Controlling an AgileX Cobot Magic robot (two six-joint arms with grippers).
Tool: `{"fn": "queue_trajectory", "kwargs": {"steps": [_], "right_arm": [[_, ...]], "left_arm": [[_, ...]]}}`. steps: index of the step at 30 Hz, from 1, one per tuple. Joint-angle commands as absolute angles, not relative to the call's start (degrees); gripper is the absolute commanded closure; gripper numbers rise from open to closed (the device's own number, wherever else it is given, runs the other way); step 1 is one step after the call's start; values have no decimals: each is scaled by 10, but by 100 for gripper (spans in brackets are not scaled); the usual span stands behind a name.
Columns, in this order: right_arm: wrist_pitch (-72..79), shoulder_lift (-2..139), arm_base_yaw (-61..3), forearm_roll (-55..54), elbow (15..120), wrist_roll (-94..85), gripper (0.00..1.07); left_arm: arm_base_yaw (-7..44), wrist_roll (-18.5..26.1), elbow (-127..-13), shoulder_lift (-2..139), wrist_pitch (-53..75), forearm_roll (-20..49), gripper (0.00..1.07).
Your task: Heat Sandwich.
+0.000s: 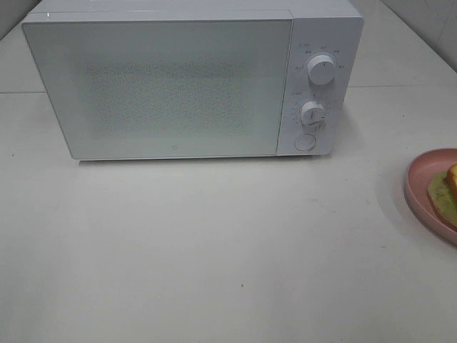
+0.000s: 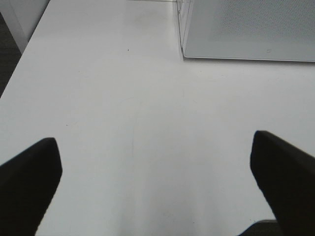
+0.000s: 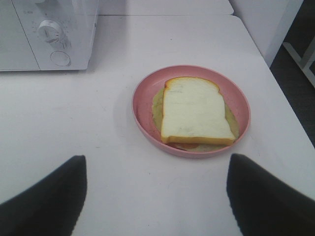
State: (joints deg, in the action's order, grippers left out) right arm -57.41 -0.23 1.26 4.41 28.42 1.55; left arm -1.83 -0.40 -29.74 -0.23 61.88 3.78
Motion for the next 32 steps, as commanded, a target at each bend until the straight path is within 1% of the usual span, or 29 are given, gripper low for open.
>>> {"fn": "queue_trajectory", "kwargs": {"steps": [1,32], "right_arm": [[-570,-18,17,43,284,18,32],[-570,-18,17,43,284,18,32]], "left_arm": [[-21,-4,-297,-15,614,40,7],[-21,-4,-297,-15,614,40,7]]}}
